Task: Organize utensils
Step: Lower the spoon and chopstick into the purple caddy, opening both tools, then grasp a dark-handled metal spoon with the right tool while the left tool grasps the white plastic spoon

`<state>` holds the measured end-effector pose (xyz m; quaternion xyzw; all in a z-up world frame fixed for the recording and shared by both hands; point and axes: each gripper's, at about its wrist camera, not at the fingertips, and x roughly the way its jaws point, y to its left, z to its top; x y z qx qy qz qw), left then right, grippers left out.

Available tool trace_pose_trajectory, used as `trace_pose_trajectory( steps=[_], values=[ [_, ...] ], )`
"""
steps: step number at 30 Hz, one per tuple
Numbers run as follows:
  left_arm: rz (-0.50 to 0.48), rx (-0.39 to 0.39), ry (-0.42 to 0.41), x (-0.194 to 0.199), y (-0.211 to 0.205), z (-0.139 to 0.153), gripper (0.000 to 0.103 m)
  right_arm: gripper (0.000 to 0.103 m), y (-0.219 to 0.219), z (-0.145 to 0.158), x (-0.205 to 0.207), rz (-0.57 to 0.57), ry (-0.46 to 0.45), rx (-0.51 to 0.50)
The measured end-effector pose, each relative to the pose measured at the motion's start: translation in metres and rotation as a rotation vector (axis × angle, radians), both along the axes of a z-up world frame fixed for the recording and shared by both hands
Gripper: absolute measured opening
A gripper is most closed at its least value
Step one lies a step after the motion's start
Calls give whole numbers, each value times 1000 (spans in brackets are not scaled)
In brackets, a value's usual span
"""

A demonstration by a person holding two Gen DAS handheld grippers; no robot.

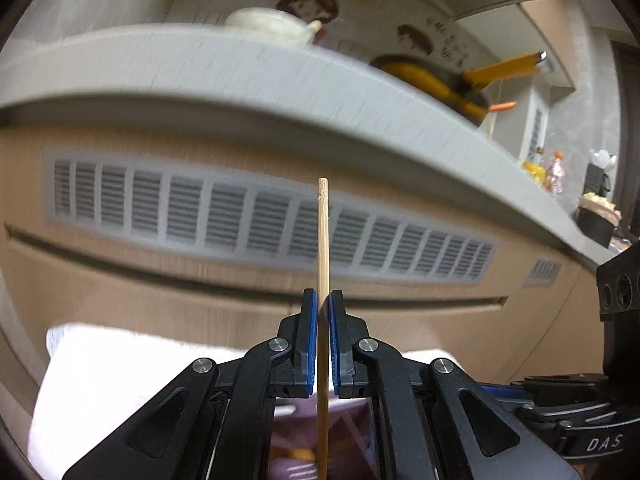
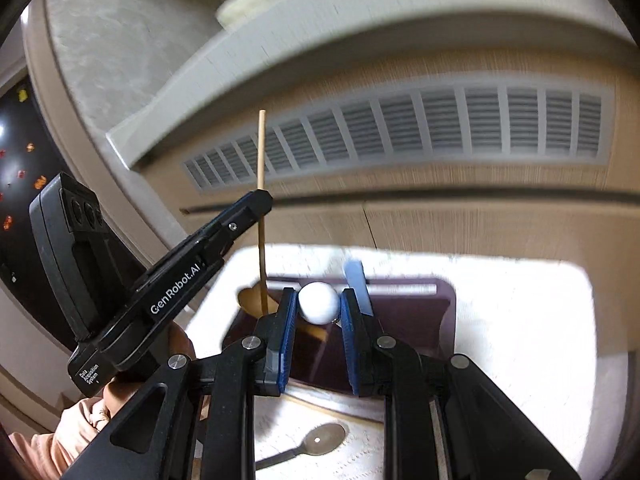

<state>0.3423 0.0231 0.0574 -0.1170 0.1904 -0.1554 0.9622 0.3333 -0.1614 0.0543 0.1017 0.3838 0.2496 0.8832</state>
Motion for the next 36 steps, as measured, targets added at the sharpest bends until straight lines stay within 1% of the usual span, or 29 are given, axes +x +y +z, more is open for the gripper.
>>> trace_pose_trajectory(
  steps=[4,9,10,12,14,15,16,17,18,19,20,22,24,26,28,30,31,33,34,35,36],
  values=[
    [3,14,53,-1,0,-27,6,20,3,-18,-2,-10,17,-38],
    [-3,20,133,-6,-3,-44,8,21,8,-26,-6,-23,28,-87],
    [-2,17,147,-8,-1,-44,8,22,9,-27,-8,-31,26,-99],
    [-12,4,174,-13,3,-42,12,23,12,-24,-13,-39,10,-134],
    [-7,-5,196,-22,8,-38,23,24,13,-18,-22,-42,-21,-189],
    [2,-5,204,-29,12,-35,25,25,12,-14,-29,-42,-43,-220],
    [9,-7,207,-36,15,-32,28,30,12,-11,-34,-40,-62,-243],
    [17,-7,208,-43,18,-28,31,37,12,-7,-43,-42,-91,-273],
    [29,-3,211,-54,22,-25,33,41,11,-4,-49,-44,-110,-292],
    [39,4,214,-61,24,-22,40,49,10,-1,-55,-48,-130,-311],
    [54,19,224,-71,26,-20,51,55,10,1,-64,-53,-157,-335],
    [67,55,247,-86,28,-20,58,58,10,2,-77,-55,-191,-377],
    [44,82,268,-103,29,-24,58,60,14,-3,-92,-32,-216,-442],
    [25,127,294,-121,28,-31,59,67,22,-13,-110,26,-226,-504],
    [6,164,315,-135,26,-37,60,71,28,-24,-128,96,-237,-554],
    [-18,197,346,-149,26,-46,62,71,38,-37,-147,183,-235,-596],
    [-30,210,357,-154,25,-50,62,70,43,-45,-156,239,-216,-611],
    [-46,243,374,-164,25,-57,63,65,47,-57,-169,311,-181,-618],
    [-52,255,378,-167,27,-59,64,57,51,-64,-174,344,-158,-616],
    [-64,275,389,-171,28,-64,64,45,54,-71,-176,373,-128,-615],
    [-69,285,401,-174,30,-68,64,39,56,-77,-177,398,-101,-614]
  ],
)
